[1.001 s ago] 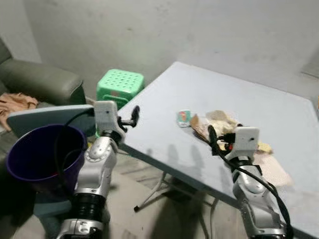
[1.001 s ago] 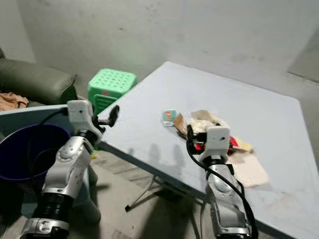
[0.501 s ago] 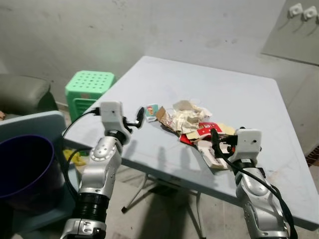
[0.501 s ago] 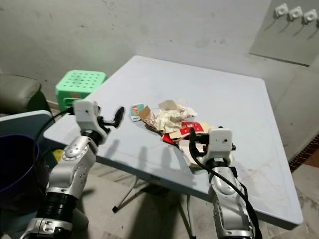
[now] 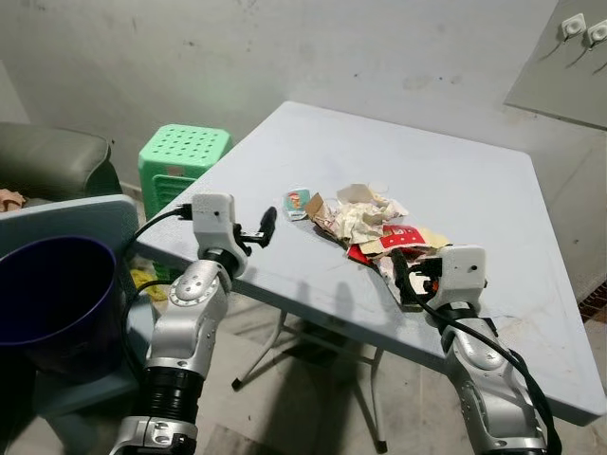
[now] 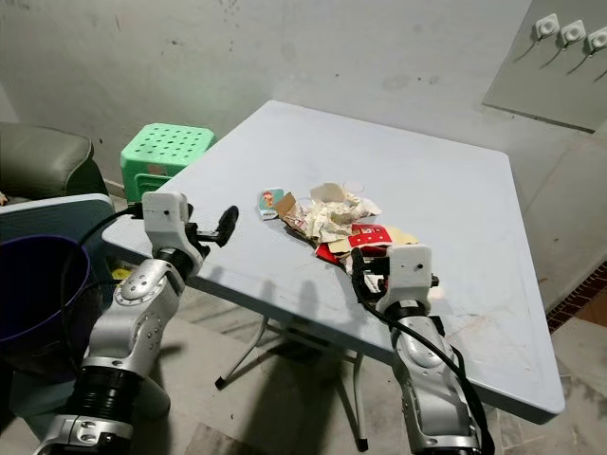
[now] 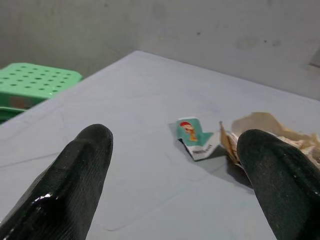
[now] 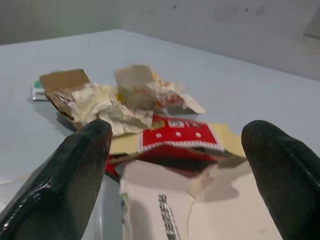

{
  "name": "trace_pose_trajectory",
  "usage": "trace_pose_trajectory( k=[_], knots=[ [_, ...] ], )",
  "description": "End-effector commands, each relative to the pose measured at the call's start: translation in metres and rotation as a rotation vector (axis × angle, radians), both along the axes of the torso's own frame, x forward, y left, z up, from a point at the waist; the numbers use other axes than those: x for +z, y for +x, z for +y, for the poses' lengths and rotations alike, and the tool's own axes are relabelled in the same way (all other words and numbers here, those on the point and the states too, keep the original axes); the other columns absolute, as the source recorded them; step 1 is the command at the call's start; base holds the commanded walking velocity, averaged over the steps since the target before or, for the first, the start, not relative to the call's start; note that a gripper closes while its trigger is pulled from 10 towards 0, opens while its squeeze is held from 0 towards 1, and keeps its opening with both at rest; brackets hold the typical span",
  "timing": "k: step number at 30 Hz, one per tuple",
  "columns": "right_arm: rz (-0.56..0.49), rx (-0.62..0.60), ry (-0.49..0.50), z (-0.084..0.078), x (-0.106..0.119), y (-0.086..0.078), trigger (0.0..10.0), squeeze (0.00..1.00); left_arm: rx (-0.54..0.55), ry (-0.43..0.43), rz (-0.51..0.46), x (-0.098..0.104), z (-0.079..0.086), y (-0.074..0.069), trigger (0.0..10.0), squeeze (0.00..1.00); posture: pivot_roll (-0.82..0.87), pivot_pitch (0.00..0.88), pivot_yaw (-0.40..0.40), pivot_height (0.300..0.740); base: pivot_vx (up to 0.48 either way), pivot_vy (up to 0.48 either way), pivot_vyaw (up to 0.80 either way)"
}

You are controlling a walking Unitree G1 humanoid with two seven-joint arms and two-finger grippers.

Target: Picking trash to rubbish bin

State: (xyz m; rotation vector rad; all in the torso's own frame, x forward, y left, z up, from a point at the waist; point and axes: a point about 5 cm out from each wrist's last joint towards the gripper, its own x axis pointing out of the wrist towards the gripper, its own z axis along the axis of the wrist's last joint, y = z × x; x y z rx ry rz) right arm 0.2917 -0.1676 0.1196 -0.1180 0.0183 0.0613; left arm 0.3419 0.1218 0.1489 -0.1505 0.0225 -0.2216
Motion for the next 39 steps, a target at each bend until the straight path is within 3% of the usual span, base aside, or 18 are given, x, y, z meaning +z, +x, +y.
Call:
trace_pose_trajectory(
  k=[1, 6, 9, 12, 13, 20, 29, 35, 39],
  knots=[
    [-0.031, 0.013, -0.054, -0.001, 0.007, 0.000, 10.0, 0.00, -0.021, -0.004, -0.015, 0.006, -0.004, 0.000, 10.0, 0.00, -0.08, 0.063, -0.094, 0.740, 0.000, 0.000, 0.00],
    [0.021, -0.067, 0.010, -0.011, 0.007, 0.006, 10.0, 0.00, -0.062, 0.021, -0.030, 0.008, -0.009, -0.001, 10.0, 0.00, -0.08, 0.065, -0.094, 0.740, 0.000, 0.000, 0.00],
    [0.055, -0.101, 0.103, -0.013, 0.008, 0.009, 10.0, 0.00, -0.082, 0.031, -0.041, 0.009, -0.011, -0.001, 10.0, 0.00, -0.09, 0.067, -0.093, 0.740, 0.000, 0.000, 0.00],
    [0.037, -0.103, 0.108, -0.012, 0.012, 0.012, 10.0, 0.00, -0.101, 0.045, -0.052, 0.012, -0.013, -0.001, 10.0, 0.00, -0.09, 0.069, -0.093, 0.740, 0.000, 0.000, 0.00],
    [0.086, -0.159, 0.136, -0.014, 0.009, 0.018, 10.0, 0.00, -0.117, 0.043, -0.058, 0.014, -0.016, -0.001, 10.0, 0.00, -0.09, 0.072, -0.092, 0.740, 0.000, 0.000, 0.00],
    [0.108, -0.205, 0.194, -0.014, 0.012, 0.028, 10.0, 0.00, -0.188, 0.075, -0.087, 0.019, -0.028, -0.003, 10.0, 0.00, -0.08, 0.079, -0.091, 0.740, 0.000, 0.000, 0.00],
    [0.175, -0.286, 0.308, -0.003, 0.018, 0.049, 10.0, 0.00, -0.447, 0.128, -0.164, 0.031, -0.058, -0.015, 10.0, 0.00, -0.08, 0.083, -0.084, 0.740, 0.000, 0.000, 0.00],
    [0.188, -0.311, 0.315, -0.001, 0.019, 0.054, 10.0, 0.00, -0.502, 0.124, -0.153, 0.029, -0.064, -0.019, 10.0, 0.00, -0.08, 0.081, -0.078, 0.740, 0.000, 0.000, 0.00],
    [0.200, -0.360, 0.345, -0.006, 0.020, 0.057, 10.0, 0.00, -0.584, 0.137, -0.134, 0.021, -0.070, -0.030, 10.0, 0.00, -0.08, 0.082, -0.078, 0.740, 0.000, 0.000, 0.00]
  ],
)
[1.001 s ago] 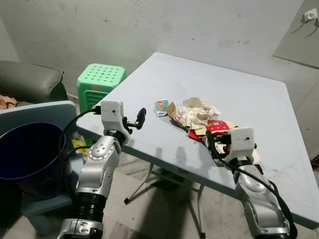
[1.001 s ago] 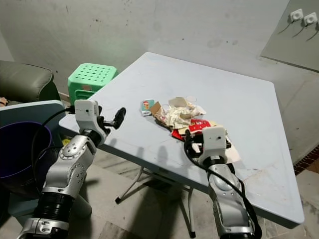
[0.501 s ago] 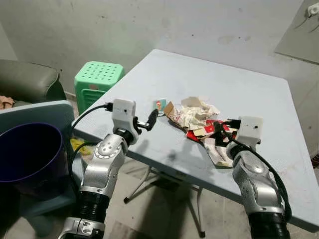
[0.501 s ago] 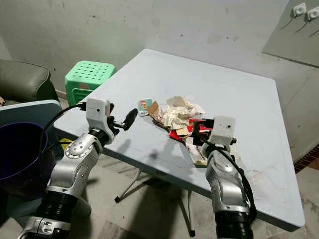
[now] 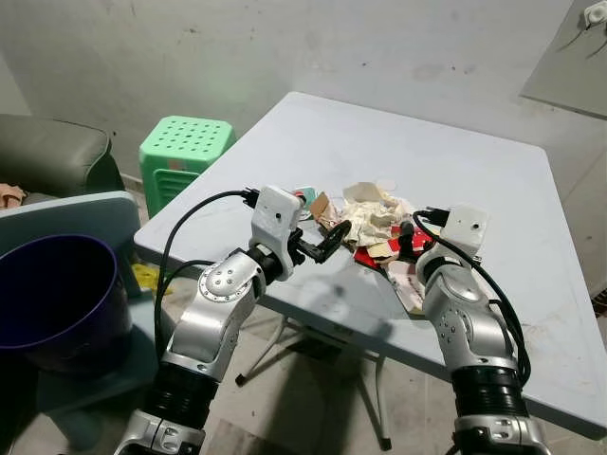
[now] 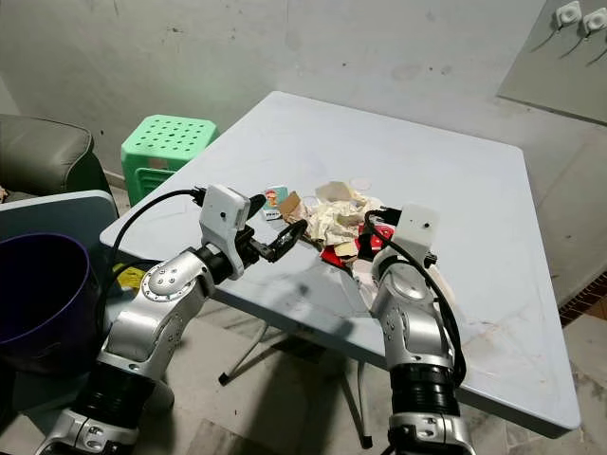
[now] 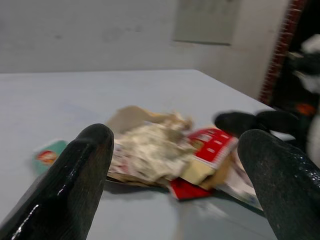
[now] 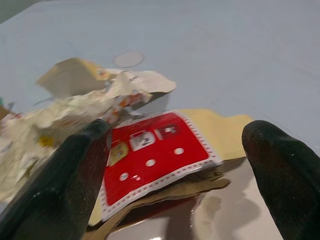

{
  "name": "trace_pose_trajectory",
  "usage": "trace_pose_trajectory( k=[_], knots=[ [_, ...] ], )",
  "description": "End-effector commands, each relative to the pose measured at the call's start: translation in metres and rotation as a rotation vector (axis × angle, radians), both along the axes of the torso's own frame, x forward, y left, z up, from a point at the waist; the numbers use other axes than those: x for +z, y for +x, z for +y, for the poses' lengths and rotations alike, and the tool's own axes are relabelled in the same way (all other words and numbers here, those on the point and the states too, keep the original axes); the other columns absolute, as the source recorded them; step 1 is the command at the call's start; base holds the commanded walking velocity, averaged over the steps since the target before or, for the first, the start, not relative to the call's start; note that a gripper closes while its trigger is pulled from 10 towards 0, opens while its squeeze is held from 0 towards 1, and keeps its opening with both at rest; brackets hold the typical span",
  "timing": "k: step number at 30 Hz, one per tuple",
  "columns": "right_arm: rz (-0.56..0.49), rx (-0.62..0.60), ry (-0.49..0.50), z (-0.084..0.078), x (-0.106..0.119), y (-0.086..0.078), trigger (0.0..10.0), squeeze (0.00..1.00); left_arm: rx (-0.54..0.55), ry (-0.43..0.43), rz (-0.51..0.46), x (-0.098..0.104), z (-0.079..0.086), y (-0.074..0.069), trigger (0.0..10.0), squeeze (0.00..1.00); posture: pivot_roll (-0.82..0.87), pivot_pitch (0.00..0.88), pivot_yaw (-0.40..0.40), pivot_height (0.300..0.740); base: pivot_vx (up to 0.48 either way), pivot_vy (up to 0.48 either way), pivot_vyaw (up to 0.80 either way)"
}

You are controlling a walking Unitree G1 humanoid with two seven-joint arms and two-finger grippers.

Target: Picking trash to rubbish bin

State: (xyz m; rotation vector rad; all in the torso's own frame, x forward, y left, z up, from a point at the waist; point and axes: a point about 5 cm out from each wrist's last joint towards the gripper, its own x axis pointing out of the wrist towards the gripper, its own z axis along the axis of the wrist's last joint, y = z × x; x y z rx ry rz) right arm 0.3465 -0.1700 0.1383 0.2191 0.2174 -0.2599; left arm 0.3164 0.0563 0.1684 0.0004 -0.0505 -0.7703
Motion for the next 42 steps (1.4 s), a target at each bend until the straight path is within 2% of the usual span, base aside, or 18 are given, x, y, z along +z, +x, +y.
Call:
trace_pose_trajectory(
  k=[1, 10, 18, 27, 28, 29, 30, 31, 32, 33, 42],
  knots=[
    [0.013, -0.039, 0.031, -0.006, 0.002, 0.002, 10.0, 0.00, -0.057, 0.018, -0.005, -0.001, -0.006, -0.008, 10.0, 0.00, -0.08, 0.084, -0.078, 0.740, 0.000, 0.000, 0.00],
    [0.048, -0.087, 0.113, -0.011, -0.003, 0.004, 10.0, 0.00, -0.064, 0.017, 0.011, -0.004, -0.009, -0.011, 10.0, 0.00, -0.08, 0.082, -0.081, 0.740, 0.000, 0.000, 0.00],
    [0.053, -0.044, 0.258, 0.002, -0.001, 0.010, 10.0, 0.00, -0.075, 0.005, 0.013, -0.002, -0.010, -0.013, 10.0, 0.00, -0.08, 0.081, -0.082, 0.740, 0.000, 0.000, 0.00],
    [0.087, -0.012, 0.370, 0.012, -0.002, 0.014, 10.0, 0.00, -0.072, -0.004, 0.019, -0.001, -0.011, -0.015, 10.0, 0.00, -0.07, 0.090, -0.091, 0.740, 0.000, 0.000, 0.00],
    [0.096, -0.010, 0.386, 0.012, -0.003, 0.013, 8.3, 0.00, -0.067, -0.009, 0.021, -0.001, -0.010, -0.015, 10.0, 0.00, -0.07, 0.091, -0.092, 0.740, 0.000, 0.000, 0.00],
    [0.104, -0.010, 0.400, 0.013, -0.004, 0.013, 8.2, 0.00, -0.064, -0.009, 0.021, -0.001, -0.010, -0.015, 10.0, 0.00, -0.07, 0.093, -0.093, 0.740, 0.000, 0.000, 0.00],
    [0.108, -0.015, 0.395, 0.012, -0.005, 0.013, 4.5, 0.00, -0.060, -0.011, 0.023, -0.001, -0.009, -0.015, 10.0, 0.00, -0.07, 0.094, -0.094, 0.740, 0.000, 0.000, 0.00],
    [0.110, -0.018, 0.390, 0.012, -0.006, 0.013, 2.5, 0.00, -0.058, -0.014, 0.023, -0.001, -0.009, -0.015, 10.0, 0.00, -0.07, 0.094, -0.094, 0.740, 0.000, 0.000, 0.00],
    [0.111, -0.020, 0.386, 0.012, -0.006, 0.013, 2.5, 0.00, -0.057, -0.016, 0.024, -0.001, -0.009, -0.015, 10.0, 0.00, -0.07, 0.095, -0.095, 0.740, 0.000, 0.000, 0.00],
    [0.112, -0.021, 0.386, 0.012, -0.006, 0.012, 0.0, 0.00, -0.056, -0.016, 0.024, -0.001, -0.009, -0.015, 10.0, 0.00, -0.07, 0.097, -0.094, 0.740, 0.000, 0.000, 0.00],
    [0.126, -0.038, 0.397, 0.009, -0.008, 0.012, 0.0, 0.00, -0.045, -0.027, 0.026, 0.001, -0.009, -0.014, 10.0, 0.00, -0.07, 0.108, -0.093, 0.740, 0.000, 0.000, 0.00]
  ],
)
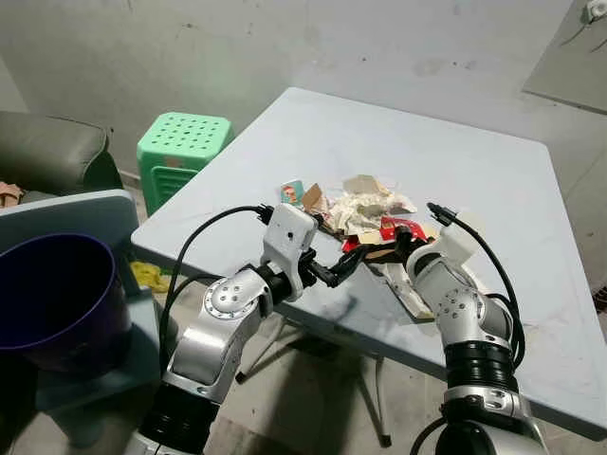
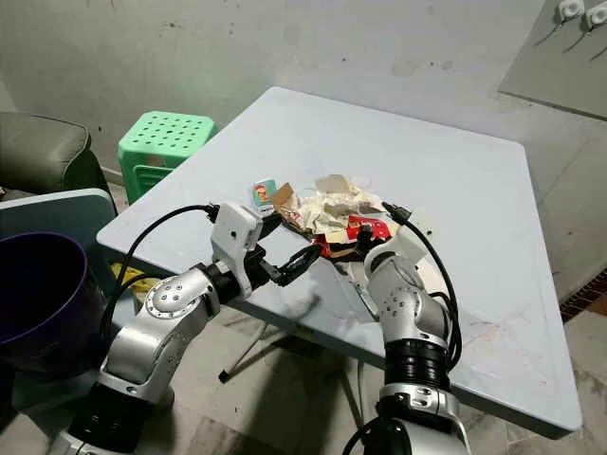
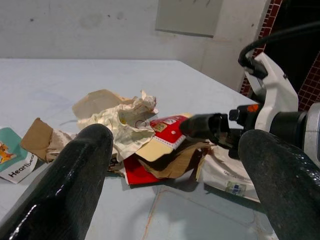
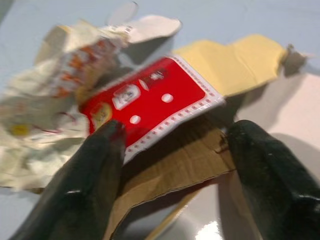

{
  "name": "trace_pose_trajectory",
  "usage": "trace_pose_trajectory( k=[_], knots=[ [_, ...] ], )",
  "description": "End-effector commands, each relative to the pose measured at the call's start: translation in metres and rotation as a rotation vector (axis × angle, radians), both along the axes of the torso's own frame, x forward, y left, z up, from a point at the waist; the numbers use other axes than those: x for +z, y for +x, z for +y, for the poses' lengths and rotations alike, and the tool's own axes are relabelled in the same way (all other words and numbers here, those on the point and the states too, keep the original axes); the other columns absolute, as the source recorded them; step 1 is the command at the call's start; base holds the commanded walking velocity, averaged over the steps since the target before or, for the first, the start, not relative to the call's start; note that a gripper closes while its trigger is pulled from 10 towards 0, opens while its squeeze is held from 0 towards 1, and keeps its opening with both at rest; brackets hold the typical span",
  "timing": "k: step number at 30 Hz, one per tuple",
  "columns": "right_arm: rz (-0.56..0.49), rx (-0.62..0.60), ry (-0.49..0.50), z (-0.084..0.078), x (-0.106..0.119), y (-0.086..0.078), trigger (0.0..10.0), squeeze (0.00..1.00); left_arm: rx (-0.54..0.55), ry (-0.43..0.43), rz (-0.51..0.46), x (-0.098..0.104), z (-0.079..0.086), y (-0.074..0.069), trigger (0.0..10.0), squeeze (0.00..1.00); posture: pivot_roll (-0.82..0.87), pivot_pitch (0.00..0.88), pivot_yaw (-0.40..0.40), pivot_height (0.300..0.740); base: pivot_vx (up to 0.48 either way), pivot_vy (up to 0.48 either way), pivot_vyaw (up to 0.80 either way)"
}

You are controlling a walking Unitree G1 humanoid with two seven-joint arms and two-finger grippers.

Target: Picking trash to rubbish bin

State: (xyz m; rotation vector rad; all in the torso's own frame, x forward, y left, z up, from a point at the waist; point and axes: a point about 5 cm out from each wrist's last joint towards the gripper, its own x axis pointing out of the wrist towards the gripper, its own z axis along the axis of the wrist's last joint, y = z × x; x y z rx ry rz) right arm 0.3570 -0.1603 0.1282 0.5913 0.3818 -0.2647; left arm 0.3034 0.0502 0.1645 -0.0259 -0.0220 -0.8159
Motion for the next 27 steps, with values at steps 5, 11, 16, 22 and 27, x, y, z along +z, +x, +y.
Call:
trace_pose_trajectory(
  k=[5, 11, 16, 22, 27],
  knots=[
    [0.010, -0.005, 0.009, -0.0014, 0.0015, 0.0014, 0.0, 0.00, 0.005, -0.017, -0.008, 0.0063, -0.0022, -0.0005, 10.0, 0.00, -0.07, 0.111, -0.091, 0.740, 0.000, 0.000, 0.00],
    [0.010, -0.010, 0.009, -0.0020, 0.0023, 0.0022, 0.0, 0.00, 0.012, -0.025, -0.006, 0.0074, -0.0016, 0.0008, 10.0, 0.00, -0.07, 0.116, -0.092, 0.740, 0.000, 0.000, 0.00],
    [0.008, -0.013, 0.008, -0.0022, 0.0027, 0.0028, 0.0, 0.00, 0.020, -0.033, -0.003, 0.0082, -0.0012, 0.0014, 10.0, 0.00, -0.07, 0.118, -0.091, 0.740, 0.000, 0.000, 0.00],
    [0.003, -0.015, -0.003, -0.0027, 0.0042, 0.0029, 0.0, 0.00, 0.022, -0.043, -0.003, 0.0096, -0.0017, 0.0015, 10.0, 0.00, -0.07, 0.119, -0.090, 0.740, 0.000, 0.000, 0.00],
    [-0.028, -0.008, -0.032, -0.0044, 0.0079, 0.0023, 0.0, 0.00, 0.027, -0.051, -0.001, 0.0102, -0.0013, 0.0021, 10.0, 0.00, -0.07, 0.118, -0.092, 0.740, 0.000, 0.000, 0.00]
  ],
)
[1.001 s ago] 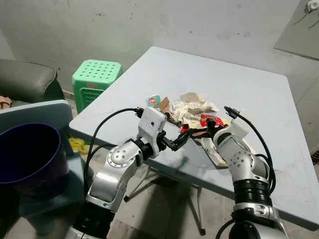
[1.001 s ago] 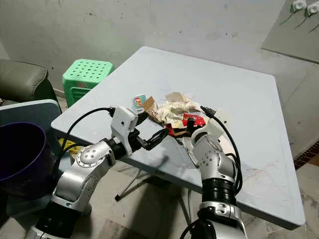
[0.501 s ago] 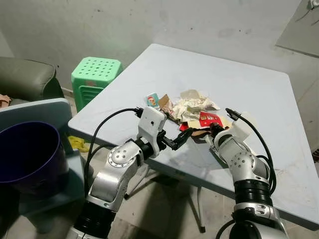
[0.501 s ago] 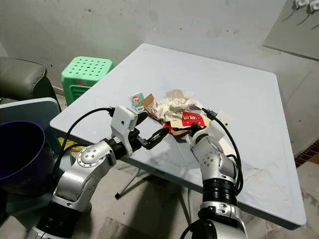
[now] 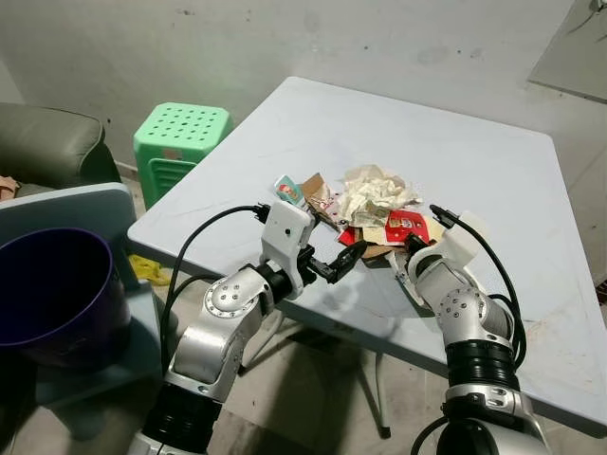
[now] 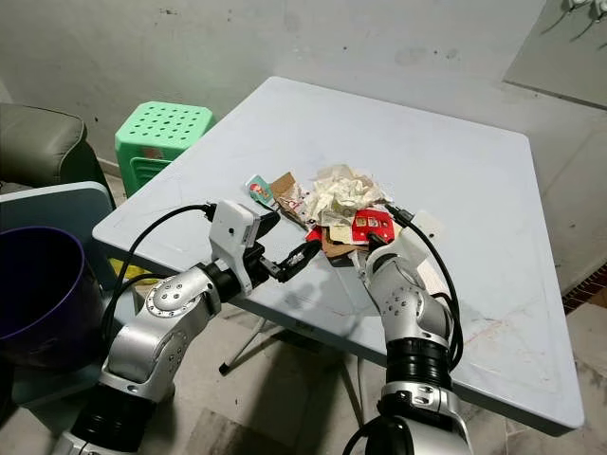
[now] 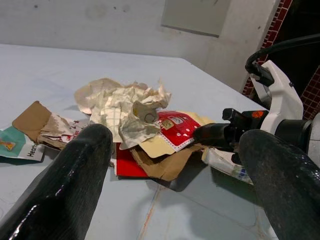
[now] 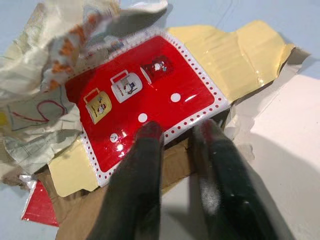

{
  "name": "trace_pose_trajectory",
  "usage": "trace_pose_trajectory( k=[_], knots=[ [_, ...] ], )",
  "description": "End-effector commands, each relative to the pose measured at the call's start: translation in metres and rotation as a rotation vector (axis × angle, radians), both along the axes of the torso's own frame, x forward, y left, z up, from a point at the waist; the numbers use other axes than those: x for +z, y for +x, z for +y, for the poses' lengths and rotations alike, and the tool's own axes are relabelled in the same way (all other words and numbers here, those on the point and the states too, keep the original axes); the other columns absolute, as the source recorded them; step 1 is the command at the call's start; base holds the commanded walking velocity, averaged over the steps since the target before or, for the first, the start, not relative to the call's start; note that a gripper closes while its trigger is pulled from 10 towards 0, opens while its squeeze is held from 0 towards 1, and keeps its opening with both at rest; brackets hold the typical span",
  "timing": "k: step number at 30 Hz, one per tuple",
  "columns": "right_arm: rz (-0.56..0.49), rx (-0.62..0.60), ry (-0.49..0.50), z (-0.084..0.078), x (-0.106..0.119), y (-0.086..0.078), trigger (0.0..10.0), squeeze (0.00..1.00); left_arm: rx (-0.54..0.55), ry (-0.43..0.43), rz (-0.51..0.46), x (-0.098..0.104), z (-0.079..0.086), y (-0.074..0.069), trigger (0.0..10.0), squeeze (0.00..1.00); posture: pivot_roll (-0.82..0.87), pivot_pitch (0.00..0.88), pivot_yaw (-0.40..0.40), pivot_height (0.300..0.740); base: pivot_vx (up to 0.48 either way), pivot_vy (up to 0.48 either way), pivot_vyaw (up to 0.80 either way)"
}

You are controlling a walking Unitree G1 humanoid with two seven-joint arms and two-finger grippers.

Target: Picking trash to rubbish bin

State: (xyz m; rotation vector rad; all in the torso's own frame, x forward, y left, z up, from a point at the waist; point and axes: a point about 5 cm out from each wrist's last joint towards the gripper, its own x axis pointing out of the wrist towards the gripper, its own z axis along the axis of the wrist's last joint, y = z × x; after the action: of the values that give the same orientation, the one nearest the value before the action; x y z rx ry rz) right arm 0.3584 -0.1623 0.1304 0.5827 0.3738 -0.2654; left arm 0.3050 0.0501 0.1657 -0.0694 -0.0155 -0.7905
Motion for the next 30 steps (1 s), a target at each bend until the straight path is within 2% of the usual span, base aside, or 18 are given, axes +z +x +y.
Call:
trace_pose_trajectory(
  k=[1, 7, 8, 14, 19, 24, 25, 27, 28, 29, 30],
  knots=[
    [-0.035, -0.001, -0.023, -0.003, 0.006, -0.001, 0.0, 0.00, 0.005, -0.015, -0.025, 0.009, -0.001, 0.001, 10.0, 0.00, -0.07, 0.119, -0.092, 0.740, 0.000, 0.000, 0.00],
    [-0.159, 0.029, -0.010, -0.002, 0.018, -0.004, 0.0, 0.00, 0.009, -0.023, -0.021, 0.010, -0.001, 0.001, 10.0, 0.00, -0.07, 0.117, -0.090, 0.740, 0.000, 0.000, 0.00],
    [-0.177, 0.039, 0.018, -0.001, 0.021, -0.004, 0.0, 0.00, 0.010, -0.025, -0.021, 0.010, -0.001, 0.001, 10.0, 0.00, -0.07, 0.117, -0.089, 0.740, 0.000, 0.000, 0.00],
    [-0.244, 0.082, 0.057, 0.004, 0.031, -0.006, 0.0, 0.00, 0.009, -0.031, -0.021, 0.011, -0.001, 0.003, 10.0, 0.00, -0.07, 0.113, -0.087, 0.740, 0.000, 0.000, 0.00],
    [-0.282, 0.110, 0.061, 0.006, 0.035, -0.009, 0.0, 0.00, 0.012, -0.038, -0.020, 0.012, -0.001, 0.003, 10.0, 0.00, -0.07, 0.108, -0.087, 0.740, 0.000, 0.000, 0.00],
    [-0.276, 0.108, 0.055, 0.005, 0.035, -0.010, 0.0, 0.00, 0.011, -0.045, -0.020, 0.013, -0.002, 0.003, 10.0, 0.00, -0.07, 0.101, -0.085, 0.740, 0.000, 0.000, 0.00],
    [-0.267, 0.110, 0.054, 0.005, 0.034, -0.010, 4.7, 0.00, 0.011, -0.046, -0.020, 0.013, -0.002, 0.003, 10.0, 0.00, -0.07, 0.099, -0.084, 0.740, 0.000, 0.000, 0.00],
    [-0.258, 0.113, 0.058, 0.005, 0.033, -0.010, 4.7, 0.00, 0.011, -0.047, -0.020, 0.014, -0.002, 0.003, 10.0, 0.00, -0.07, 0.099, -0.085, 0.740, 0.000, 0.000, 0.00],
    [-0.244, 0.120, 0.069, 0.005, 0.031, -0.010, 10.0, 0.08, 0.009, -0.051, -0.019, 0.013, -0.002, 0.003, 10.0, 0.00, -0.07, 0.097, -0.083, 0.740, 0.000, 0.000, 0.00],
    [-0.235, 0.115, 0.071, 0.004, 0.029, -0.010, 10.0, 1.00, 0.009, -0.052, -0.019, 0.014, -0.002, 0.003, 10.0, 0.00, -0.07, 0.097, -0.083, 0.740, 0.000, 0.000, 0.00],
    [-0.229, 0.110, 0.071, 0.003, 0.029, -0.010, 10.0, 1.00, 0.008, -0.052, -0.019, 0.014, -0.002, 0.003, 10.0, 0.00, -0.07, 0.098, -0.084, 0.740, 0.000, 0.000, 0.00]
  ],
)
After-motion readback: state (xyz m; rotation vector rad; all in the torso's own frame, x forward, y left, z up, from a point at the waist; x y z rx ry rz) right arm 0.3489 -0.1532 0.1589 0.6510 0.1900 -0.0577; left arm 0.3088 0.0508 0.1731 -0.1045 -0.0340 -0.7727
